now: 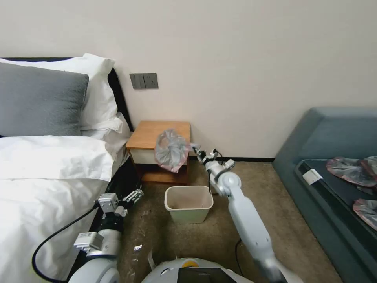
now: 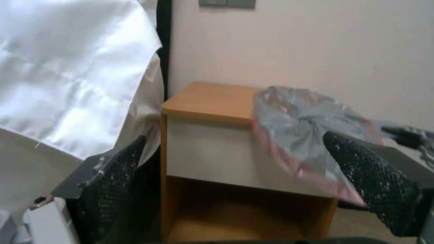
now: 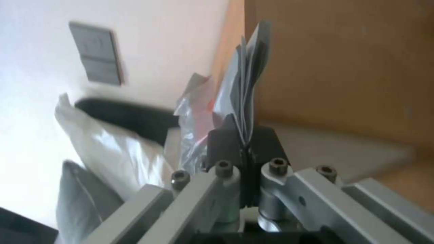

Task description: Pick up the garbage bag from the table and place it over the trash can.

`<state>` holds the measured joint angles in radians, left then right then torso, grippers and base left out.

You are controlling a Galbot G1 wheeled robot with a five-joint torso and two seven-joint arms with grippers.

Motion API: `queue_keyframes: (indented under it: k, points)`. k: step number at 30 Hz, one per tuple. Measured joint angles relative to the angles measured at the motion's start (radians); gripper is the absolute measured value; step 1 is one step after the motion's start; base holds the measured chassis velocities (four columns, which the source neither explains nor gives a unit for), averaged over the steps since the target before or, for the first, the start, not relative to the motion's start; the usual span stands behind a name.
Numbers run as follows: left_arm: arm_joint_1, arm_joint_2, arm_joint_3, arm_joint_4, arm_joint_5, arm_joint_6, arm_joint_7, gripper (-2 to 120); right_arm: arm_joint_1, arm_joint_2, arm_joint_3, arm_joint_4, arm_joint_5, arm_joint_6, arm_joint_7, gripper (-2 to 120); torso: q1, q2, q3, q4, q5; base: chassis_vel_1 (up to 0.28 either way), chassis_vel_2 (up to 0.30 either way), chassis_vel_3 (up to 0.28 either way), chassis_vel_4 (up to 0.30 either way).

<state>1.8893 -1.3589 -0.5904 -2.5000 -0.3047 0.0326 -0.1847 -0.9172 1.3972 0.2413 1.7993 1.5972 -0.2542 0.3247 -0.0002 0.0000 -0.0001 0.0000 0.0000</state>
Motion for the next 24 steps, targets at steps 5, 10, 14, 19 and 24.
queue_keyframes:
  k: [5,10,14,19,24]
  points:
    - [-0.013,0.016,0.002,0.000,-0.032,0.021,-0.008,100,-0.124,-0.029,-0.039,0.205,-0.011,0.034,0.090,0,0.000,0.000,0.000,-0.0001,-0.0002,0.000,0.000,0.000,0.000]
    - [-0.018,0.022,0.010,0.000,-0.033,0.022,-0.011,100,-0.230,-0.037,-0.073,0.342,-0.036,0.045,0.168,0,0.000,0.000,0.000,0.0001,0.0000,0.000,0.000,0.000,0.000]
    - [-0.022,0.032,0.013,0.000,-0.033,0.022,-0.011,100,-0.318,-0.032,-0.082,0.410,-0.068,0.043,0.200,0,0.000,0.000,0.000,0.0000,0.0000,0.000,0.000,0.000,0.000]
    - [-0.023,0.045,0.013,0.000,-0.039,0.021,-0.011,100,-0.429,-0.019,-0.081,0.453,-0.132,0.025,0.209,0,0.000,0.000,0.000,0.0000,-0.0001,0.000,0.000,0.000,0.000]
    - [-0.027,0.049,0.017,0.000,-0.042,0.019,-0.011,100,-0.514,-0.007,-0.081,0.479,-0.185,0.014,0.212,0,0.000,0.000,0.000,-0.0001,-0.0001,0.000,0.000,0.000,0.000]
